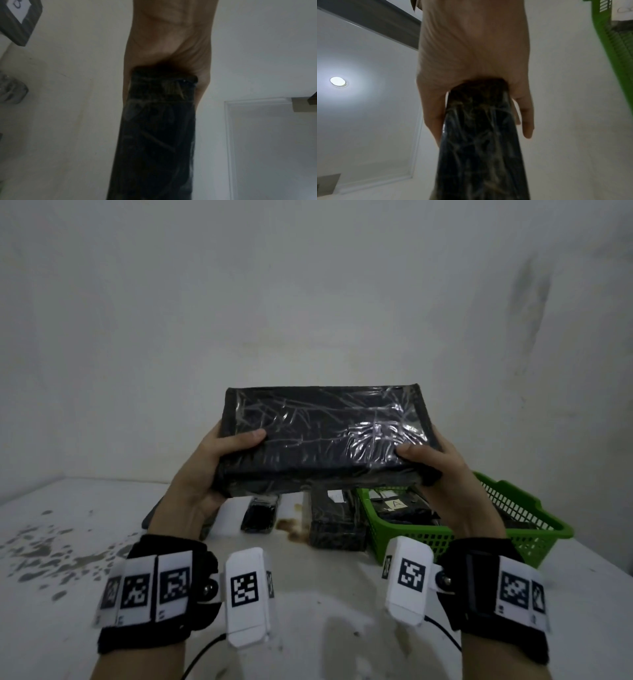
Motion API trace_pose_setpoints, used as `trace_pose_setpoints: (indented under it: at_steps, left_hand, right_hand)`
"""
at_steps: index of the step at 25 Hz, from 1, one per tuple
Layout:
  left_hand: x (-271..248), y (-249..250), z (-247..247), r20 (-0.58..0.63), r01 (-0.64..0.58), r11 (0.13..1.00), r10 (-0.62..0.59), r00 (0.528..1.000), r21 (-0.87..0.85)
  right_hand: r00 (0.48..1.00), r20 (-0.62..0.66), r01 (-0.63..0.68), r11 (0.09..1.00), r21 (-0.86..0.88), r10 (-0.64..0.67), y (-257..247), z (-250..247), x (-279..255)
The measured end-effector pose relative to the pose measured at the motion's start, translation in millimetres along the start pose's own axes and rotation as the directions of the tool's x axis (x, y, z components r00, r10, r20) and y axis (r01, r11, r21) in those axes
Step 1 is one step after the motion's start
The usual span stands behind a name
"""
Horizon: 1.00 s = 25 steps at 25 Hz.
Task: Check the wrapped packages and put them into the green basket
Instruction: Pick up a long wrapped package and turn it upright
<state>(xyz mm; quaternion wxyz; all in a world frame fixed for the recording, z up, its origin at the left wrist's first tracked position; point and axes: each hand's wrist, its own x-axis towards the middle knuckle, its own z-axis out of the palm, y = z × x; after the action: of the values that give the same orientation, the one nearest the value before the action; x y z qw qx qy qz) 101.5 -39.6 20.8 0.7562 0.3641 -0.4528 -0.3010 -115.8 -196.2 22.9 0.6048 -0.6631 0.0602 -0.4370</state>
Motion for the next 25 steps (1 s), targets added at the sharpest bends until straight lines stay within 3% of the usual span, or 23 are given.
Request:
trace_pose_setpoints:
  at_steps: [4,8,14,17,20,25]
  left_hand:
    - [1,1,-4,0.061,-0.058,0.987,0.049,0.997,0.149]
    - [6,-2,-2,0.021,-0.065,0.967,0.061,0.998,0.246]
    - [9,-9,-2,-0.017,-0.175,0.911,0.195,0.981,0.372]
    - [7,-8,-3,0.044,-0.217,0.94,0.213,0.976,0.264]
    - [5,-5,2,-0.034,-0.188,0.964,0.197,0.98,0.186]
    - [3,-3,8,-0.115,-0.28,0.932,0.311,0.943,0.229]
  right_hand:
    - [0.998,-0.056,-0.024,0.998,-0.055,0.021,-3,-2,-3]
    - [0.995,-0.097,0.008,1.0,-0.006,-0.008,-5,0,-4]
    - [0.982,-0.171,0.054,0.99,-0.13,-0.076,2,8,0]
    - [0.974,-0.213,0.078,0.997,0.013,-0.073,2,16,2]
    - [0.96,-0.274,0.079,0.995,0.059,-0.06,4,20,7]
    - [0.958,-0.247,0.176,0.979,0.099,-0.147,5,31,4]
